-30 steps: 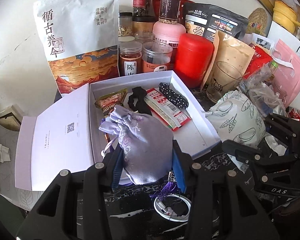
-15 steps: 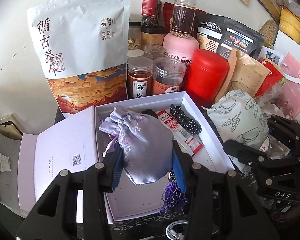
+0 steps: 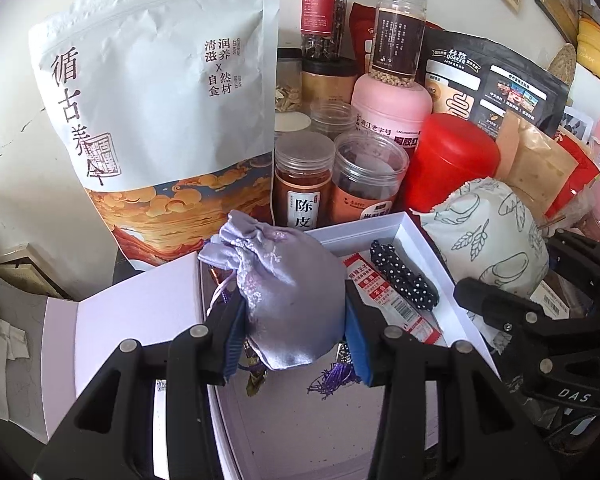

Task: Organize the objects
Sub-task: 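Carry the pouch and white packet with both tools over the white box, then lower the pouch and white packet into the box and open both tools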

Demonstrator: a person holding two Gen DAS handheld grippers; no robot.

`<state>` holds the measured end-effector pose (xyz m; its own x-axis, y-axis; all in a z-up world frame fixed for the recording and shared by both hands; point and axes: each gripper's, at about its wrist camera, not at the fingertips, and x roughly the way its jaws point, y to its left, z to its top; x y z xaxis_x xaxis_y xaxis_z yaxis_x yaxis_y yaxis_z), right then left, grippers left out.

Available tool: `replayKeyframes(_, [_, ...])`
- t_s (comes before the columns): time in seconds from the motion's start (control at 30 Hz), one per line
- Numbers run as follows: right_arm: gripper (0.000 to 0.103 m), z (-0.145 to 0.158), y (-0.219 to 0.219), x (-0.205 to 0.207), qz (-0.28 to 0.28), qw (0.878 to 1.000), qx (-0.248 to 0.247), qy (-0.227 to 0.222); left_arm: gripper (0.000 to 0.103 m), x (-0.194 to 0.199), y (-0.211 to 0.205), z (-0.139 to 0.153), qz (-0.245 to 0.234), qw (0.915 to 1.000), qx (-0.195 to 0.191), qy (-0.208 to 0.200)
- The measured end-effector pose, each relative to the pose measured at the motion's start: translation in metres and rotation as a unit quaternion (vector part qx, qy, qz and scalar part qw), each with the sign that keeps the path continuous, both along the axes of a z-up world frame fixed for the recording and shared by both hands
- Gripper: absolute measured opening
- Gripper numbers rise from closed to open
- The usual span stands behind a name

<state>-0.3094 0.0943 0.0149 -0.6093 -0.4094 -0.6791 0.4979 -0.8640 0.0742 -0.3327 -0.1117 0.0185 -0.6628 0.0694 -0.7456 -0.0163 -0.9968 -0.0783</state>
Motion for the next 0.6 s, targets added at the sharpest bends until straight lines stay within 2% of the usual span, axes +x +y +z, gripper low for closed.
replayKeyframes(0.2, [0.055, -0.013, -0.01, -0.016, 0.007, 1.0, 0.0, -0.013, 0.042, -0.021, -0.005, -0.009, -0.001, 1.0, -0.006, -0.008])
replayKeyframes(0.47, [0.055, -0.045, -0.016, -0.028, 0.008, 0.999, 0.022, -0.041, 0.042, -0.04, -0.007, -0.044, -0.009, 0.9987, -0.01, -0.049])
replayKeyframes(0.6, [0.055, -0.054, -0.016, -0.031, 0.01, 0.998, 0.02, -0.052, 0.042, -0.045, -0.008, -0.058, -0.025, 0.9973, 0.007, -0.068])
